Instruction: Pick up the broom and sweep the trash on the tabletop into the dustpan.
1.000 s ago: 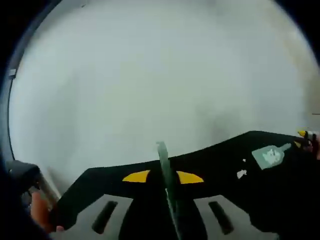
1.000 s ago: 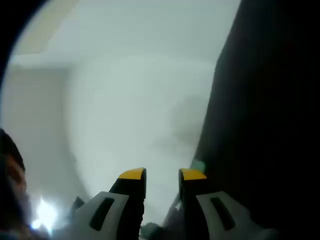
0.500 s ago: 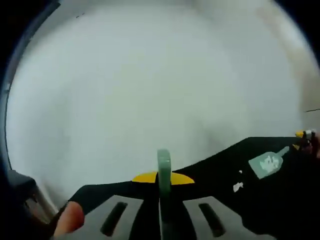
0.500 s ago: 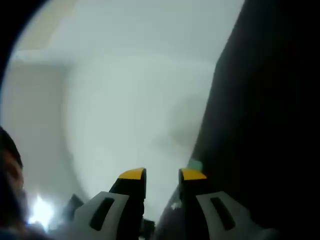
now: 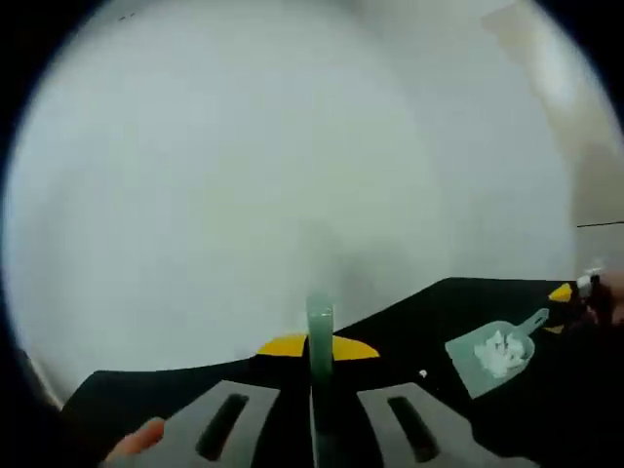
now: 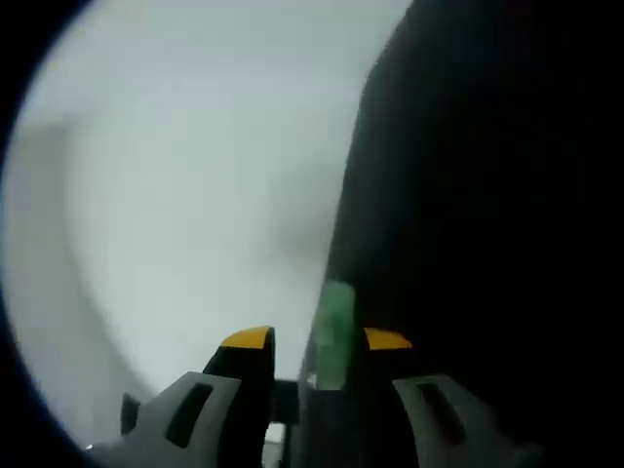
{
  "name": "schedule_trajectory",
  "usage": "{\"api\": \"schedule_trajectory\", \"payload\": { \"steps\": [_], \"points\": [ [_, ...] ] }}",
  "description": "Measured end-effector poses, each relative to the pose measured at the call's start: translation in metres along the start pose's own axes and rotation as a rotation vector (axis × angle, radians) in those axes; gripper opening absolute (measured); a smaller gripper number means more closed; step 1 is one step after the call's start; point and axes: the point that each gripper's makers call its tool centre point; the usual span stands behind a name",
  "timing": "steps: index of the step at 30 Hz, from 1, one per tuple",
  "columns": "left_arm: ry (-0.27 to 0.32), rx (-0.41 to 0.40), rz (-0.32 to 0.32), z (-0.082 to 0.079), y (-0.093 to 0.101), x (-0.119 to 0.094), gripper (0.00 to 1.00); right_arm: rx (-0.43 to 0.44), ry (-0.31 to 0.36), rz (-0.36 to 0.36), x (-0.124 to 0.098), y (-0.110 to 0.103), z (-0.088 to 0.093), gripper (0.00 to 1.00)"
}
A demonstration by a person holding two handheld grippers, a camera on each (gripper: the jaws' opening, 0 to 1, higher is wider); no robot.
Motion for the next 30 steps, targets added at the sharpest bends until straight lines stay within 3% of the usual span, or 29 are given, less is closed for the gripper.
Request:
{"api": "schedule_trajectory", "payload": {
  "steps": [5, 6, 9, 10, 11, 14, 16, 19, 23, 30],
  "points": [
    [-0.032, -0.019, 0.0, 0.007, 0.034, 0.019, 0.03, 0.001, 0.019, 0.028, 0.015, 0.006, 0.001, 0.35],
    [-0.033, -0.033, 0.001, 0.007, 0.04, 0.022, 0.03, -0.006, -0.002, 0.043, 0.021, 0.01, 0.004, 0.33],
    [-0.026, -0.045, 0.006, 0.005, 0.054, 0.029, 0.03, 0.016, -0.04, 0.056, 0.03, 0.015, 0.011, 0.26],
    [-0.021, -0.031, 0.006, 0.004, 0.058, 0.032, 0.03, 0.022, -0.051, 0.059, 0.031, 0.016, 0.012, 0.16],
    [-0.019, -0.009, 0.006, 0.003, 0.061, 0.036, 0.03, 0.05, -0.08, 0.058, 0.033, 0.018, 0.014, 0.13],
    [-0.019, 0.058, -0.008, 0.006, 0.065, 0.047, 0.03, 0.175, -0.12, 0.034, 0.039, 0.023, 0.015, 0.12],
    [-0.025, 0.07, 0.001, 0.011, 0.068, 0.055, 0.03, 0.146, -0.151, 0.034, 0.043, 0.026, 0.009, 0.12],
    [-0.045, 0.021, 0.028, 0.018, 0.078, 0.06, 0.03, 0.142, -0.169, 0.031, 0.048, 0.029, 0.009, 0.12],
    [-0.038, 0.056, 0.032, 0.016, 0.095, 0.065, 0.03, 0.109, -0.218, 0.021, 0.058, 0.033, 0.015, 0.12],
    [-0.049, 0.091, 0.082, 0.016, 0.126, 0.072, 0.04, 0.154, -0.202, 0.02, 0.063, 0.038, 0.019, 0.12]
  ]
}}
Point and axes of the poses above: the point that each gripper's makers call its tool centre point, and the gripper's own axes: x roughly forward along the fingers, y roughly to its right, z roughly out of its underside, and after that the axes turned 12 degrees about -z, right-handed
